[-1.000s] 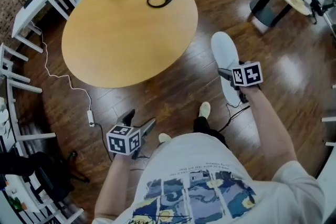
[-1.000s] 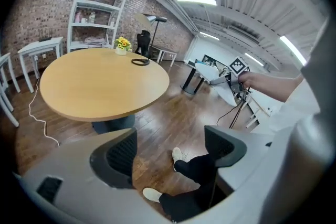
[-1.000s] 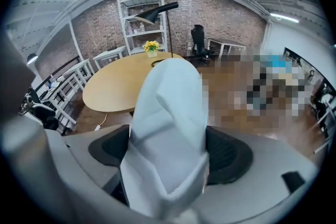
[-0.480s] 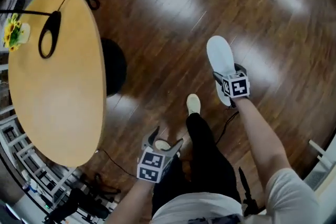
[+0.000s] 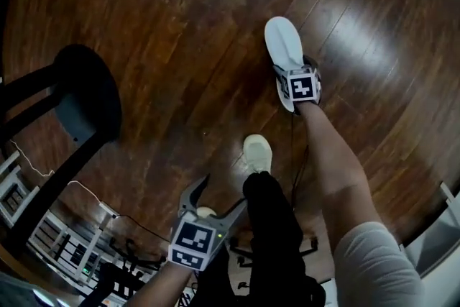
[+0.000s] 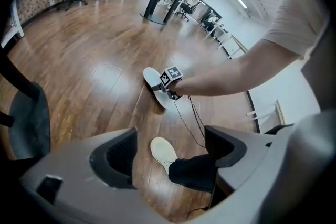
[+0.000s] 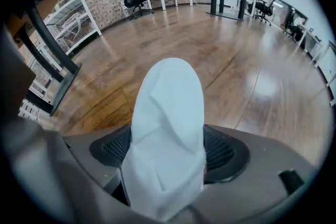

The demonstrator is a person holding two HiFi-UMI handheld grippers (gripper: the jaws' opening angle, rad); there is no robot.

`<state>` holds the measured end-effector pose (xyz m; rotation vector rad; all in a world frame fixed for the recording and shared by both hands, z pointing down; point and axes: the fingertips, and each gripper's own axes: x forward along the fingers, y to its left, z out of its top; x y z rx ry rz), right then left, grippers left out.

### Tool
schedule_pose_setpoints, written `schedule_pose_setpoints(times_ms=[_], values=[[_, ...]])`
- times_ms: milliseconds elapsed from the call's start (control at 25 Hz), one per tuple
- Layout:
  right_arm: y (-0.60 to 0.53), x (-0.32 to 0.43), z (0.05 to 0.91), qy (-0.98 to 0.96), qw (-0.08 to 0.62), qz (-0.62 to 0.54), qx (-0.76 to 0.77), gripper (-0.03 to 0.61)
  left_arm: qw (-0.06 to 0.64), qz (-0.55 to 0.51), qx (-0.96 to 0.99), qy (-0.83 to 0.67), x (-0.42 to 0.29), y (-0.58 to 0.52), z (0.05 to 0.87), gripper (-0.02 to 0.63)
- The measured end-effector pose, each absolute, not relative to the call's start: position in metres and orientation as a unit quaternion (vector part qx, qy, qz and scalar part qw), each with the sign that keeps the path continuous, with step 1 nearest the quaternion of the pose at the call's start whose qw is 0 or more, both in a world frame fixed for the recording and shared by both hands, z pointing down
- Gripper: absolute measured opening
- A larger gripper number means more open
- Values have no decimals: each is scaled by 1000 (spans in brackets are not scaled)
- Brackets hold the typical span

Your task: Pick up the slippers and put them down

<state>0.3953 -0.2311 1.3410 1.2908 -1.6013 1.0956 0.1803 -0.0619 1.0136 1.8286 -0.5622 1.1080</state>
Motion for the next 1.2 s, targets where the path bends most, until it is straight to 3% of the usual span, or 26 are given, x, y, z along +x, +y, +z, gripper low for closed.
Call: schedule_pose_setpoints(times_ms=[240, 520, 760, 1040, 1200], values=[[-218, 394, 1391, -631, 375, 453, 506, 462, 472, 441, 735, -207, 194, -52, 1051, 403], [-192, 402, 1297, -631, 391, 452, 495, 479, 459, 432, 748, -209, 204, -63, 979, 403], [-151, 407, 1097, -656, 411, 418, 477, 464, 429, 408, 774, -224, 199, -66, 845, 403], [-77, 301, 823, -726, 416, 361, 412, 479, 384, 386, 775, -321, 84, -10, 653, 403], [-41, 224, 681, -779, 417, 295, 363, 479, 377, 322, 761, -419, -2, 53, 562, 403]])
